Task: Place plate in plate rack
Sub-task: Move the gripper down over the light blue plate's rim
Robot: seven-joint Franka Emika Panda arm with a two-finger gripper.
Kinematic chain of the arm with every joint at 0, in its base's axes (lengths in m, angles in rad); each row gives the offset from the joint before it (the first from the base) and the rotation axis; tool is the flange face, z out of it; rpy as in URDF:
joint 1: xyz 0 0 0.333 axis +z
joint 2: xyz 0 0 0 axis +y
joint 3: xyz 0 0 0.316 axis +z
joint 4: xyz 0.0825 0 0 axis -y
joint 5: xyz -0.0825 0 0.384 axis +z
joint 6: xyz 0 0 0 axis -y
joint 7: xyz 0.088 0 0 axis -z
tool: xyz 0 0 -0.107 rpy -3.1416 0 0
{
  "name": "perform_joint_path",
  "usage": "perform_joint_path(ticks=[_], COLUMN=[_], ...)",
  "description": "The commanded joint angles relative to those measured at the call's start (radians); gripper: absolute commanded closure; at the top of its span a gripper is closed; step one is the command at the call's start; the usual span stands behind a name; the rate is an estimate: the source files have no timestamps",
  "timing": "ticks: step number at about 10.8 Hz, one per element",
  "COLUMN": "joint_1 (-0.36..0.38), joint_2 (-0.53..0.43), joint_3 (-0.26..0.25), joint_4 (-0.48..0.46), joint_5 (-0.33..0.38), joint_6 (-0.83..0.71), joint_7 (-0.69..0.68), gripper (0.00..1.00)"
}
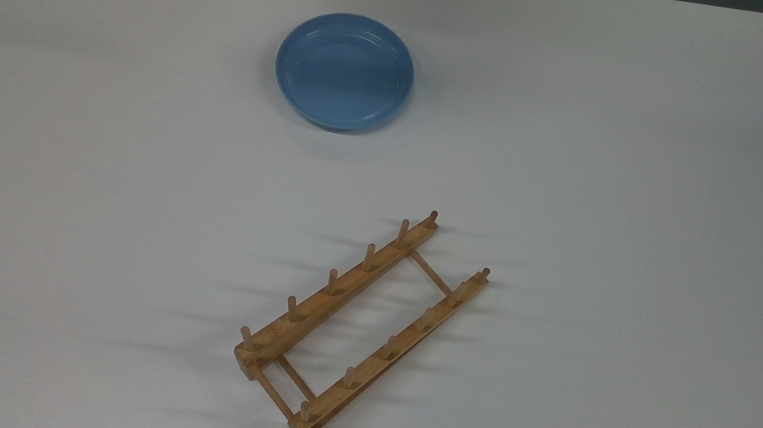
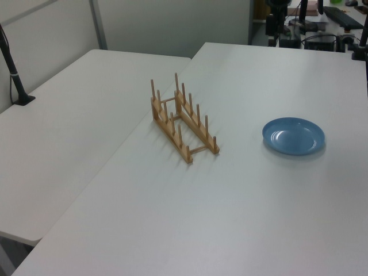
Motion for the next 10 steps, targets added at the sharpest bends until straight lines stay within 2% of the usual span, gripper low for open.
perform_joint_path(ticks=[1,4,6,8,10], joint_1=[-0.01,-0.007,-0.002,0.006,0.012], joint_2=[-0.002,0.009,0.027,0.098,0.153], joint_3=[0.004,0.006,0.006,0.006,0.007], joint_4=[-0.099,-0.218,-0.312,-0.325,-0.341], joint_5=[0.02,0.014,0.007,-0.018,-0.038], joint_6=[0.03,0.054,0.133,0.157,0.212], joint_7=[-0.247,-0.406,-0.446,-0.446,-0.44], gripper=[0.0,0.0,0.0,0.14,0.36])
